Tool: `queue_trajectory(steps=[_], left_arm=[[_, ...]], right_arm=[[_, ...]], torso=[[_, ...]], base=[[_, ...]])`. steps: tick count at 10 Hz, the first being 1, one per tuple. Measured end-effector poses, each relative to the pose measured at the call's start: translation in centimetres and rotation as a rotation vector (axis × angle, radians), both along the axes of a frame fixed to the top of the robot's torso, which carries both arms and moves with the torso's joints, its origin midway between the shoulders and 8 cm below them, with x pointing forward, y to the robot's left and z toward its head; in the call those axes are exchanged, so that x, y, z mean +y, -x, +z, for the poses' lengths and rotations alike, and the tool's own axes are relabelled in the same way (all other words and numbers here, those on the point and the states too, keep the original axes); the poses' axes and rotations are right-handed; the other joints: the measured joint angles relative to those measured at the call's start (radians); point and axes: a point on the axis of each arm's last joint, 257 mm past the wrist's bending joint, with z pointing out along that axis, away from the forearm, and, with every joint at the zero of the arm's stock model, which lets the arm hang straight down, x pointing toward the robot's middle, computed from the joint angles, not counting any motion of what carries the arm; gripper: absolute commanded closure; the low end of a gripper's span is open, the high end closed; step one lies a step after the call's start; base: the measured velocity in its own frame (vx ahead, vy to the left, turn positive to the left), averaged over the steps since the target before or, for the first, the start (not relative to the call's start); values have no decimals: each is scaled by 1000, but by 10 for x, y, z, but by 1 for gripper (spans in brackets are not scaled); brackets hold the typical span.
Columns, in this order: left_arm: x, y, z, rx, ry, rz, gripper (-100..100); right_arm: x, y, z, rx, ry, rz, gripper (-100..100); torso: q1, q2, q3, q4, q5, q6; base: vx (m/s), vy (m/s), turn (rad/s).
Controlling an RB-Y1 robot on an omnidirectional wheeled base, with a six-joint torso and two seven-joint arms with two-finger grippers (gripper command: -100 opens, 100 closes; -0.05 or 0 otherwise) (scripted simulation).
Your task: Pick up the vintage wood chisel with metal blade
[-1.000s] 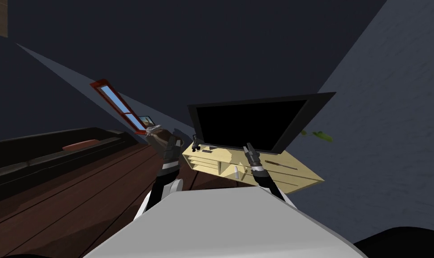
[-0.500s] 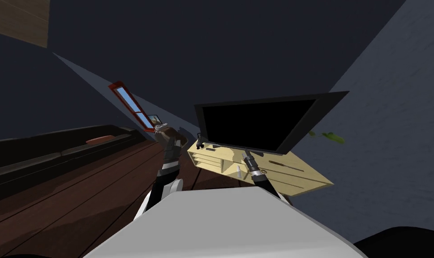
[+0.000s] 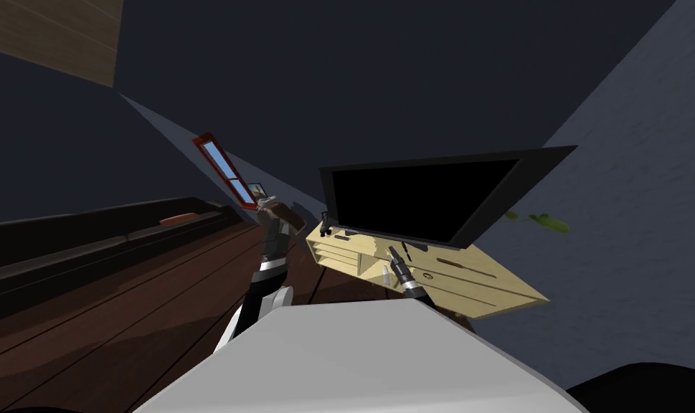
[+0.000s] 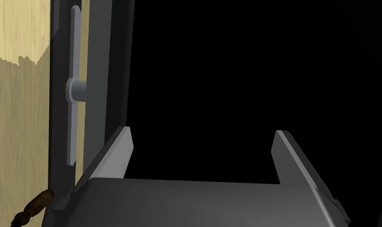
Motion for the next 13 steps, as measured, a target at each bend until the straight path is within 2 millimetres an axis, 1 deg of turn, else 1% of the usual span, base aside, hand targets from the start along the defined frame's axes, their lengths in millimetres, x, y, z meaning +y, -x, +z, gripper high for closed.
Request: queue_trajectory(steps=[1,3,4,5,6,7,8,9,10,11,12,13], left_arm=[[0,0,0,0,0,0,0],[0,0,0,0,0,0,0],[0,0,0,0,0,0,0],[0,0,0,0,0,0,0],[0,0,0,0,0,0,0],[0,0,0,0,0,0,0],[0,0,0,0,0,0,0],[0,0,0,0,0,0,0],[0,0,0,0,0,0,0],[0,0,0,0,0,0,0],[0,0,0,0,0,0,0],[0,0,0,0,0,0,0]], right_arm=[[-1,5,-15,38,3,2,-100],[-5,20,-60,148,10,21,-100],[-9,27,-77,198,16,21,-100],[-12,40,-95,251,22,29,-100],[-13,49,-111,289,25,31,-100],[-16,52,-118,306,29,29,-100],[-25,59,-131,348,39,35,-100],[-30,68,-147,386,42,33,-100],[-32,81,-167,439,52,38,-100],[-42,99,-187,506,69,46,-100],[-50,116,-202,557,78,43,-100],[-55,129,-218,607,91,46,-100]], torso=[[-1,0,0,0,0,0],[2,2,1,0,1,0],[1,2,1,0,1,0],[1,1,1,0,0,0],[0,0,0,0,0,0],[-3,-2,-1,0,0,0],[-2,-2,-1,0,0,0],[-2,-1,-1,0,0,0],[-1,-1,-1,0,0,0],[0,-1,-1,0,0,0],[-1,-1,-1,0,0,1],[-2,-1,-1,0,0,0]], base=[[-36,64,132],[-64,87,152],[-46,72,139],[-23,50,83],[1,14,-6],[-11,32,153],[-17,29,97],[-16,52,181],[-11,78,276],[-10,47,82],[-14,35,172],[-6,21,93]])
